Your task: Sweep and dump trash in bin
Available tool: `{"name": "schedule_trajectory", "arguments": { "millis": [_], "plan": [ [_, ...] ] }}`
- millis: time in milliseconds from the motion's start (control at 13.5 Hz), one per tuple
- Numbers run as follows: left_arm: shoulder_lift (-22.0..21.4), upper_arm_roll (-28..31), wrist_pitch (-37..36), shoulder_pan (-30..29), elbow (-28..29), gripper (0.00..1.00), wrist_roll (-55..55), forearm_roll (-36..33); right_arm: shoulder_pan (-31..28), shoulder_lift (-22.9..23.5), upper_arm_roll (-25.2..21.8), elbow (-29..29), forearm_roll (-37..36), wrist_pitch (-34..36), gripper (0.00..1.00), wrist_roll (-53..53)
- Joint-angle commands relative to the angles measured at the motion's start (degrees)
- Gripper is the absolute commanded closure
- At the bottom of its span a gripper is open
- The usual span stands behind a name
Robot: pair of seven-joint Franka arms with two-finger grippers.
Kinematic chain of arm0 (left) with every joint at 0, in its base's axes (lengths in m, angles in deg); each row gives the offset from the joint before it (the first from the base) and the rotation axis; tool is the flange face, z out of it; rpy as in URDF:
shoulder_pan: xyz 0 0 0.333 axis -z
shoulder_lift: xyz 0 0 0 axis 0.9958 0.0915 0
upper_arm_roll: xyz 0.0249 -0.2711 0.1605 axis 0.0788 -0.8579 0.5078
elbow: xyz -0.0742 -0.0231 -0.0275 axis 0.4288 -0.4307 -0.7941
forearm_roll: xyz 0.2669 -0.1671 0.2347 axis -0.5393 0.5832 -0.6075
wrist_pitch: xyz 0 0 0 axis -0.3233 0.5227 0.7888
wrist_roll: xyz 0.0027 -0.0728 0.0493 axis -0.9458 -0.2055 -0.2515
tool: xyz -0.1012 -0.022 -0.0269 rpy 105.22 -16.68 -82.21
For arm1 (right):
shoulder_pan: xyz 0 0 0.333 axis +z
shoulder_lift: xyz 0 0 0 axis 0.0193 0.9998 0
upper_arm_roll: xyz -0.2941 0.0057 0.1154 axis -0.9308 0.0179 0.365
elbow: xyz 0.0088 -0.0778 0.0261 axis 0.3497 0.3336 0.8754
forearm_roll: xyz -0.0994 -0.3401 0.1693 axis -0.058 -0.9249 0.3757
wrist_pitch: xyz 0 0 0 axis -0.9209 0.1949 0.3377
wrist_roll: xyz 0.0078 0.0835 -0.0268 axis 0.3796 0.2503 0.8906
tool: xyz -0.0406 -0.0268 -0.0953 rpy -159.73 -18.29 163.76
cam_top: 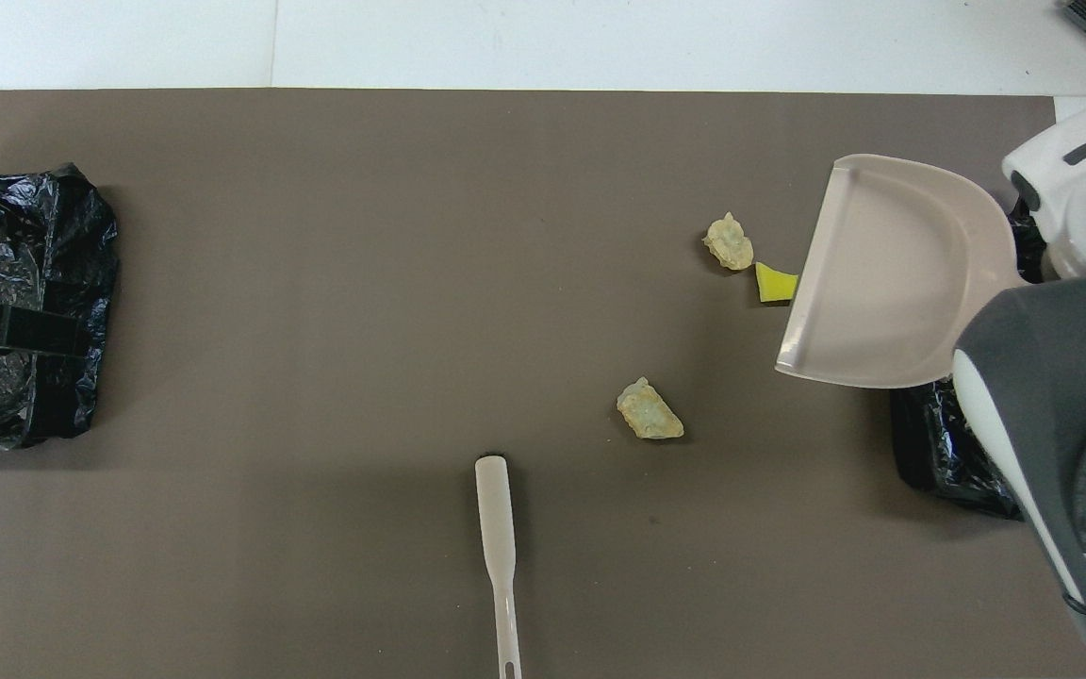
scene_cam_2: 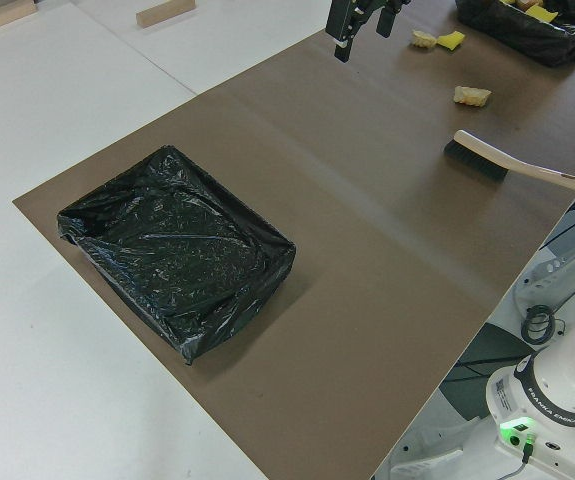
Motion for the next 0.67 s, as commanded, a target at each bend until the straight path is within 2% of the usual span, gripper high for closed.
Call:
{"name": "schedule_trajectory", "arguments": {
  "millis": [0, 296, 444, 592],
  "plan": [
    [-1.8, 0.3, 1.4, 0.1, 2.3, 0.0, 0.8, -1.1, 4.1, 3.4, 0.5, 0.4, 7.7, -5.3, 1.0, -11.2],
    [-0.6, 0.8, -0.2, -0.3, -0.3, 0.0, 0.5, -1.0, 10.7, 11.2, 0.5, -0.1, 10.3, -13.6, 1.0, -28.9],
    [1.6, 0.9, -1.7, -0.3, -2.6, 0.0, 0.5, -1.1, 12.4, 14.6, 0.5, -1.7, 16.0, -14.5, 1.0, -36.2],
    [3.4, 1.0, -1.8, -1.0, -4.0, 0.0, 0.5, -1.1, 15.2, 16.9, 0.5, -3.2, 18.6, -14.8, 1.0, -48.2]
  ]
}}
